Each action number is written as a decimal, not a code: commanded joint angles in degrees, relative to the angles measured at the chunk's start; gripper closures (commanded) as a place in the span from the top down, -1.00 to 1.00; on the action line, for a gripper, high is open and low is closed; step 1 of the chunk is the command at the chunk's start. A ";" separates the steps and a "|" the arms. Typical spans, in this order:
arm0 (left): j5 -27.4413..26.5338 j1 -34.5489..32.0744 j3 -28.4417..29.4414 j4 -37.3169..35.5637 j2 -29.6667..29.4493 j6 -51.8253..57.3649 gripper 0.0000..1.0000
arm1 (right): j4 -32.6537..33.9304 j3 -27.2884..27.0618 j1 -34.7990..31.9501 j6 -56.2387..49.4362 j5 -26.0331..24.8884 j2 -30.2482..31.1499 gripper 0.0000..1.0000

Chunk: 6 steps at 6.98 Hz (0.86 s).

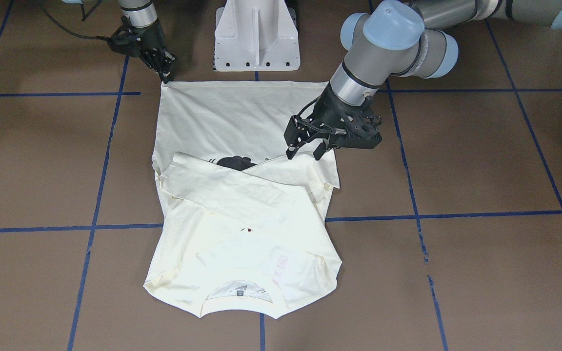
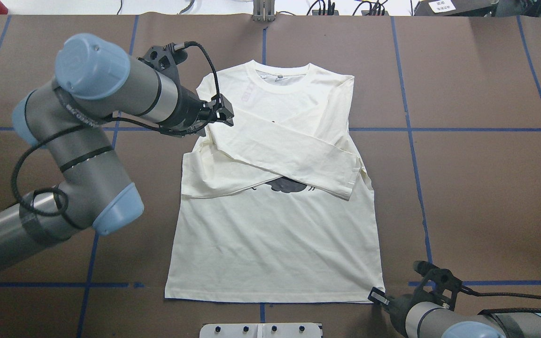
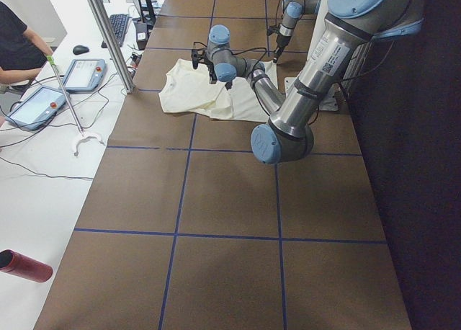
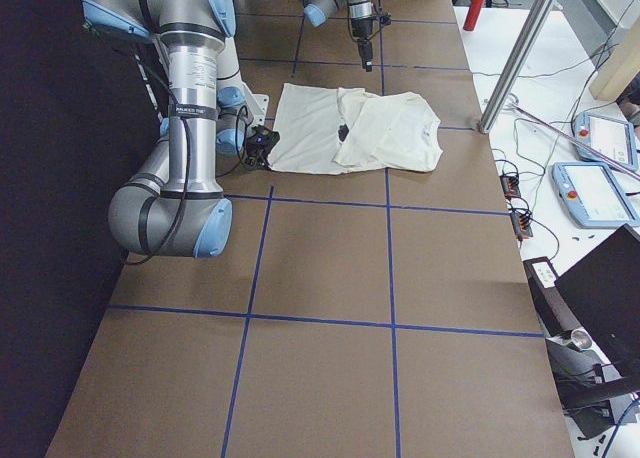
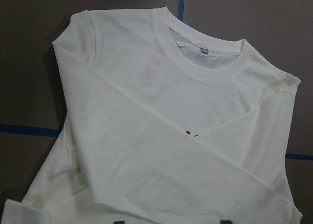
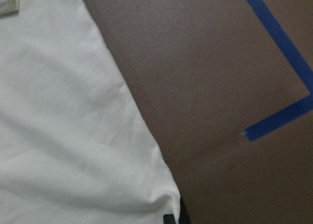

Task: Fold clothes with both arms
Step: 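Release the sleeve and move the left gripper toward the shirt hem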

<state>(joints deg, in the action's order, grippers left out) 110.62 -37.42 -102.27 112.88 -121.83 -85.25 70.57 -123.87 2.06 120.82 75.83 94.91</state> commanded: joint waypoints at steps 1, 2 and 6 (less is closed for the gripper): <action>-12.75 11.78 -14.21 -2.56 14.00 -5.77 0.45 | 0.00 -1.81 -0.40 -0.15 0.11 0.62 -1.00; -17.67 17.84 -14.71 -5.71 15.64 -11.89 0.45 | 0.00 -1.81 -0.39 -0.15 0.11 0.71 -1.00; -24.49 29.67 -15.86 -13.27 20.66 -20.83 0.42 | 0.00 -1.81 -0.39 -0.23 0.11 0.89 -1.00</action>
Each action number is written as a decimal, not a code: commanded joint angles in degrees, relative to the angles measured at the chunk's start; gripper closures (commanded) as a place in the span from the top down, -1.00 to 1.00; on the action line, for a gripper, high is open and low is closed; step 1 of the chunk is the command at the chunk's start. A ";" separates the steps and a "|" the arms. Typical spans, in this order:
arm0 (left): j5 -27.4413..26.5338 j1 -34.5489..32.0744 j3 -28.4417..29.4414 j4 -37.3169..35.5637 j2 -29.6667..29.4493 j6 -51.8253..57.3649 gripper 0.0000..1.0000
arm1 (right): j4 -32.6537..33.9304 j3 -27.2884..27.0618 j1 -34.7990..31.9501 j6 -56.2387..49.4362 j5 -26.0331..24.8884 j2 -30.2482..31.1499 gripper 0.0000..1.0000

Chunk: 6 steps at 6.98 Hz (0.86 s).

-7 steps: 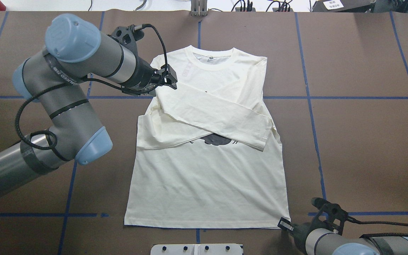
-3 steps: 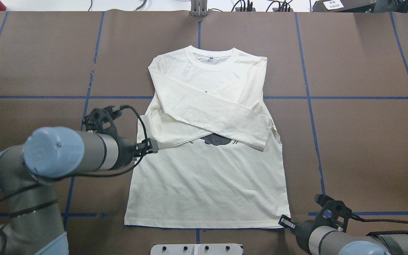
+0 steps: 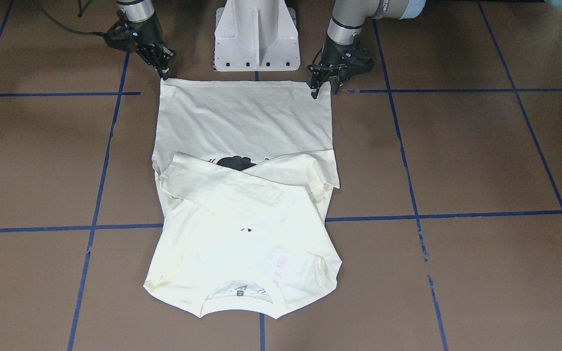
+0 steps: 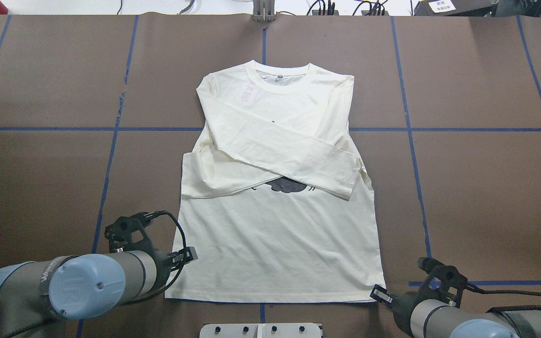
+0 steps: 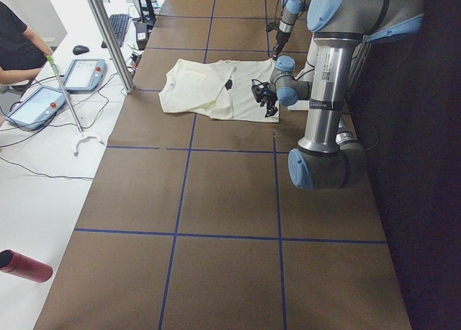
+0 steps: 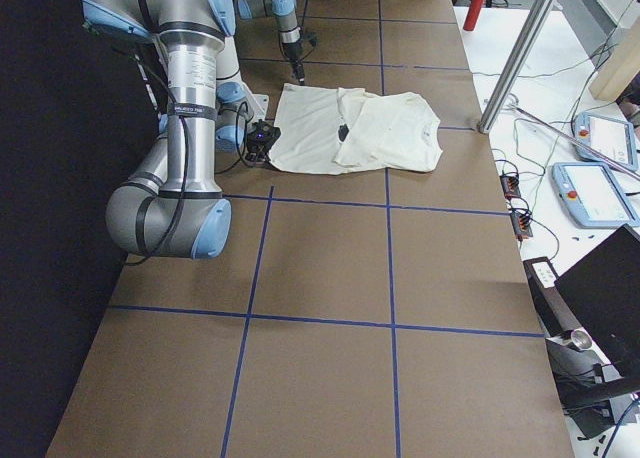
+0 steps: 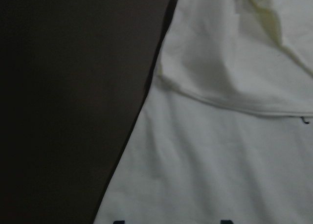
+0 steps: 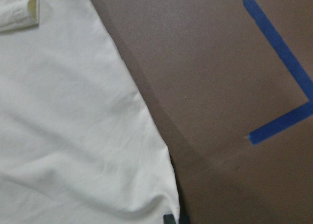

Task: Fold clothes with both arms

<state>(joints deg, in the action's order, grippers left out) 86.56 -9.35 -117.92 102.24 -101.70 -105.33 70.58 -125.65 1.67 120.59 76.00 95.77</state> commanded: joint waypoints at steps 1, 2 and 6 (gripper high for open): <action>-0.34 2.74 -0.11 -2.83 0.54 -2.32 0.41 | 0.00 0.06 0.08 -0.09 -0.06 0.03 -1.00; -0.25 3.45 -0.03 -2.83 0.54 -2.51 0.37 | 0.00 0.06 0.09 -0.09 -0.06 -0.05 -1.00; -0.25 4.16 0.33 -2.92 0.72 -3.57 0.03 | 0.00 -0.03 0.09 -0.36 -0.15 0.03 -1.00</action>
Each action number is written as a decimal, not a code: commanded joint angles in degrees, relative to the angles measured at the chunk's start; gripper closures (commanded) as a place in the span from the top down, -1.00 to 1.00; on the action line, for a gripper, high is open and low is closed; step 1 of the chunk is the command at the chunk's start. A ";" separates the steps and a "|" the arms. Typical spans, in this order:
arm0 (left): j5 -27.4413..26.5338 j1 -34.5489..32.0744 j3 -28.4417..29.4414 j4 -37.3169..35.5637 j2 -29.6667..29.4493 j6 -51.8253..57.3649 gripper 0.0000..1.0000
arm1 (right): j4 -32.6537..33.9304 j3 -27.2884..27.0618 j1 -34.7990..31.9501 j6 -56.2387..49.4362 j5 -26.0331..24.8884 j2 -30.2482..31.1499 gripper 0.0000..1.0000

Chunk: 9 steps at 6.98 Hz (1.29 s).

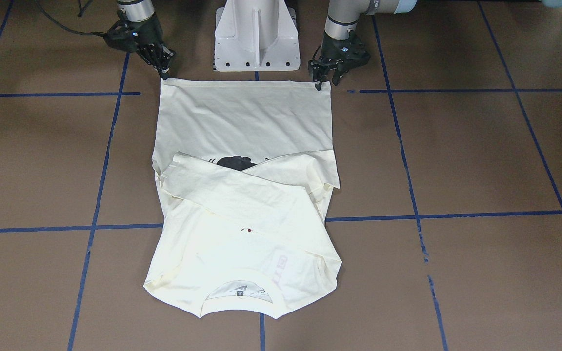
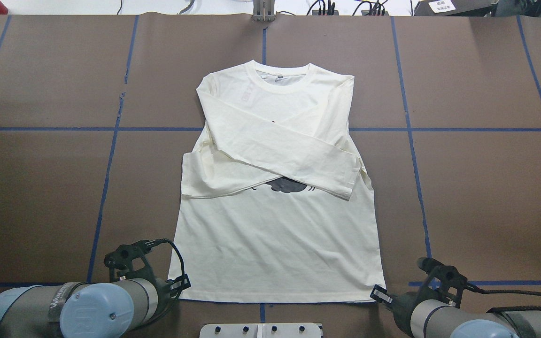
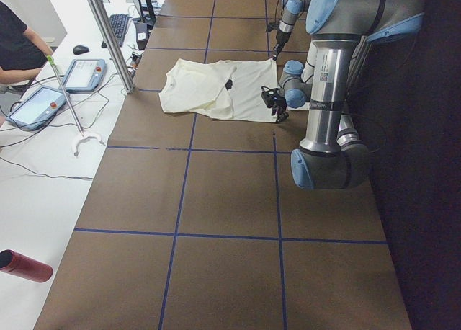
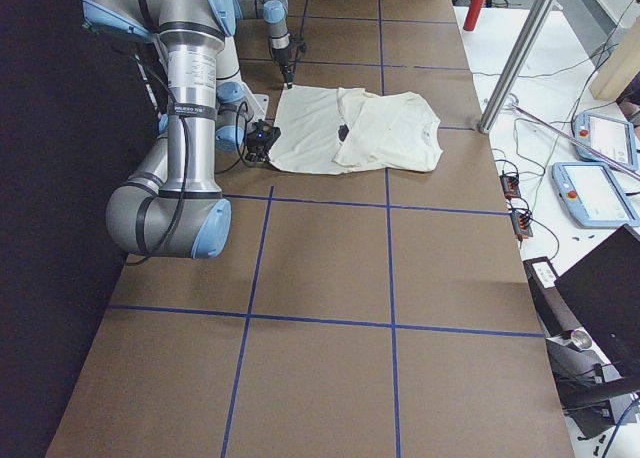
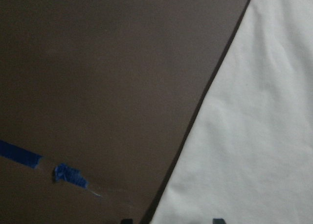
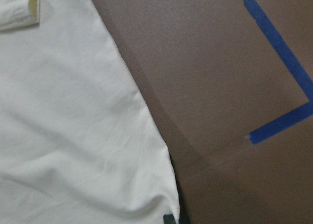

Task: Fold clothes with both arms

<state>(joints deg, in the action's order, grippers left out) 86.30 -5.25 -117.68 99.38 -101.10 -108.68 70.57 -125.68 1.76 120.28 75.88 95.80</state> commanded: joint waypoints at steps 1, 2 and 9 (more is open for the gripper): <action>0.01 0.07 0.17 -0.07 0.12 -0.31 -0.21 | -0.09 -0.01 0.09 -0.04 -0.03 0.00 -1.00; 0.01 0.15 0.34 -0.15 0.12 -0.83 -0.55 | 0.00 -0.01 0.00 -0.04 -0.03 0.00 -1.00; 5.28 0.15 -10.29 -3.06 3.89 -1.36 -1.00 | -0.09 -3.52 1.22 -0.04 0.06 3.25 -1.00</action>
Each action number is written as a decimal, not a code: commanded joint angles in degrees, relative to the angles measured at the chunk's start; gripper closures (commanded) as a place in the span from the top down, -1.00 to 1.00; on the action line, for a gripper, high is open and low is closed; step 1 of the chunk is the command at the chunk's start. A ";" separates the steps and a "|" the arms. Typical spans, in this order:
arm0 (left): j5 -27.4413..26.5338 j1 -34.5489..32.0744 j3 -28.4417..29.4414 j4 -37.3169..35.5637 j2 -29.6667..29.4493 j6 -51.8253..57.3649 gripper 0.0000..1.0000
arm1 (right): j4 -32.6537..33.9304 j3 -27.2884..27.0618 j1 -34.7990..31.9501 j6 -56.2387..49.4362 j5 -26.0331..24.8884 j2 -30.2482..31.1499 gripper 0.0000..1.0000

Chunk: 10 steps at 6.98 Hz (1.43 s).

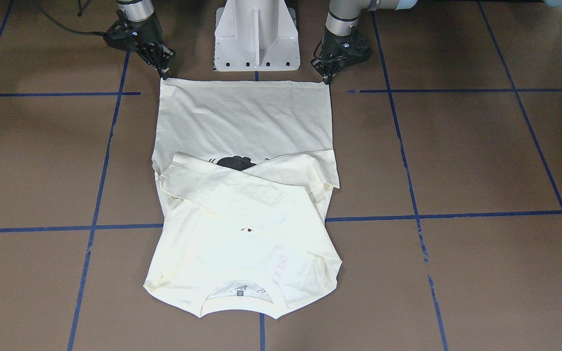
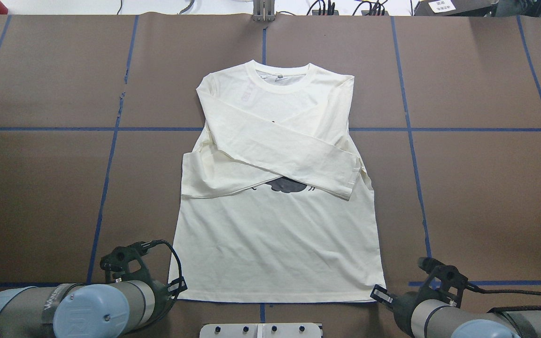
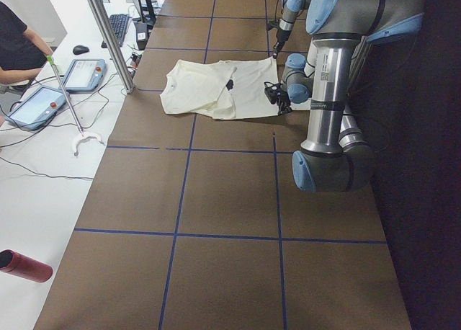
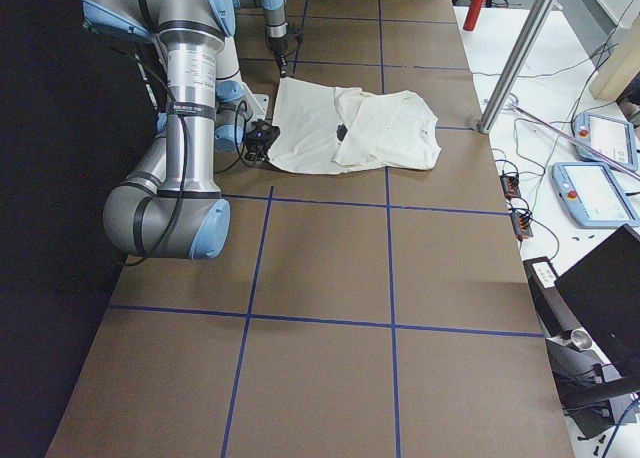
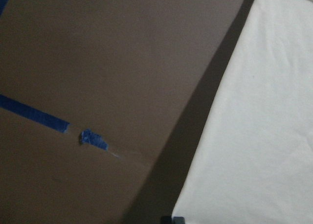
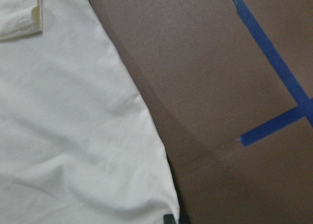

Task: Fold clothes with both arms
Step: 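Lift the hem with both grippers and fold it up to the collar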

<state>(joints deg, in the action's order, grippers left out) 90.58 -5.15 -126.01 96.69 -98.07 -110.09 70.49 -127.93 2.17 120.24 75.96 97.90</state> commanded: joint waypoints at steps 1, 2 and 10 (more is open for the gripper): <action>1.18 0.06 -3.26 -0.28 2.60 0.31 -1.00 | 0.00 -1.36 1.08 0.00 -0.02 2.11 -1.00; 1.27 0.06 -4.14 -0.36 2.18 0.40 -1.00 | 0.00 -2.84 0.99 0.00 -0.11 2.03 -1.00; 10.76 -35.59 22.78 4.00 -20.65 21.30 -1.00 | -0.26 27.55 -40.71 -23.54 27.27 -30.59 -1.00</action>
<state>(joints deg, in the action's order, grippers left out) 101.09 -36.11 -110.11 98.01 -115.36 -91.29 70.42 -111.10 -31.31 100.04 97.75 75.53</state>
